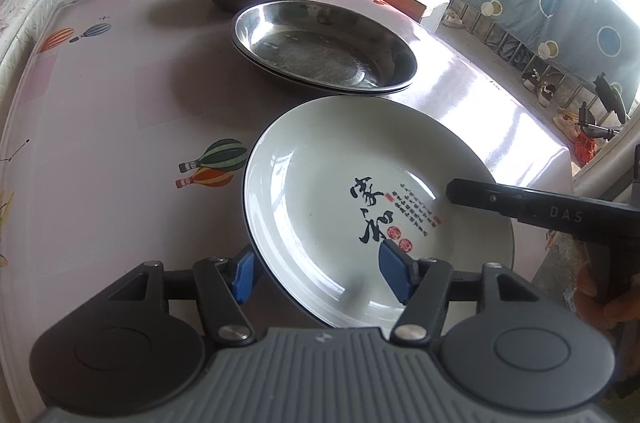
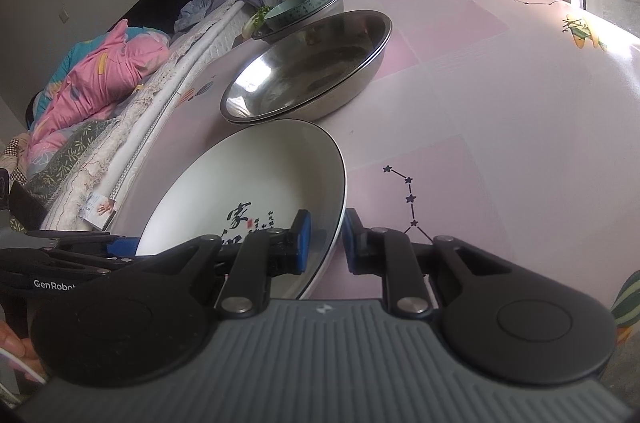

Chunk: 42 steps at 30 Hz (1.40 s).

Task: Organize plates and bowls
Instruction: 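Lift the white plate with both grippers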

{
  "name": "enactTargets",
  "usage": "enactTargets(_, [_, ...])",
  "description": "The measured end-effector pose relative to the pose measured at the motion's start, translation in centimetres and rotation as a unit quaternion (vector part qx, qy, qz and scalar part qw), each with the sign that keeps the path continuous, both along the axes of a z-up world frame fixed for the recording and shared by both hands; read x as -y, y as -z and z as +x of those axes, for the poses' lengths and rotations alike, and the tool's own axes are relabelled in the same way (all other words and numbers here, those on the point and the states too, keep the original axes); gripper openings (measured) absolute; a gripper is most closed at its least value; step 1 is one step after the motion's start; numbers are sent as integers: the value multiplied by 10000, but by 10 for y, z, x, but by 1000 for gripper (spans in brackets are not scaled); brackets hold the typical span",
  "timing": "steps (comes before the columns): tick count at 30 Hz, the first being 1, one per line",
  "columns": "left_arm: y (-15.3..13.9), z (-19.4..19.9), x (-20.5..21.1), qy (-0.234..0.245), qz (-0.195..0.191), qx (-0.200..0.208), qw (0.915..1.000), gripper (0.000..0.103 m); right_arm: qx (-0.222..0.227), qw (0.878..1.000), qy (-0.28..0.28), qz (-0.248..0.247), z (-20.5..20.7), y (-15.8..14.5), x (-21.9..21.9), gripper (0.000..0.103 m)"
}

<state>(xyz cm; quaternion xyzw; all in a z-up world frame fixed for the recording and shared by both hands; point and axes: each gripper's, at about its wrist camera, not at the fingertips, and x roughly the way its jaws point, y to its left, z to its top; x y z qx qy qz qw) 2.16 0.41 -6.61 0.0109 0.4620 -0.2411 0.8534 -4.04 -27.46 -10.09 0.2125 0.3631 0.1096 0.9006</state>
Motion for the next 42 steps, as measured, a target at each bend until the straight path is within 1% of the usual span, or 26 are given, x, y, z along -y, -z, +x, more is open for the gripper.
enactTargets(6, [-1,0,4,-59,66,29,10000,65,32,10000,12,60,-1,1,1,18])
enactTargets(9, [-1,-2,4,19,24,-3,10000,65,11,9999,35,155,-3,1,4,19])
enactTargets(12, [0,-2,6,92,77,56,9999,66,4,9998,36,202,-3,2,7,19])
enactTargets(17, [3,-3,12,227,231,166,9993,71,12,10000,6,77,-2,1,4,19])
enactTargets(21, [4,-4,15,253,300,241,9989,73,30,10000,-9,-65,-3,0,0,19])
enactTargets(24, [3,-1,14,174,251,181,9994,72,39,9999,-11,-124,-3,-1,-1,19])
enactTargets(28, [0,4,12,95,21,-57,9999,70,-9,9999,11,-170,-2,-4,1,20])
enactTargets(29, [0,3,12,121,4,-62,9999,69,-9,9998,24,-195,-2,-4,2,20])
enactTargets(30, [0,2,14,158,31,-34,9999,68,-4,9997,45,-229,-2,-4,3,20])
enactTargets(33, [2,-4,22,288,306,169,9990,69,0,9998,57,-179,-2,-4,8,20])
enactTargets(35, [3,-6,26,363,447,277,9980,69,17,9997,47,-233,-2,-4,7,20])
enactTargets(42, [5,-6,26,454,440,348,9974,72,93,9985,-63,-541,-10,-6,1,19])
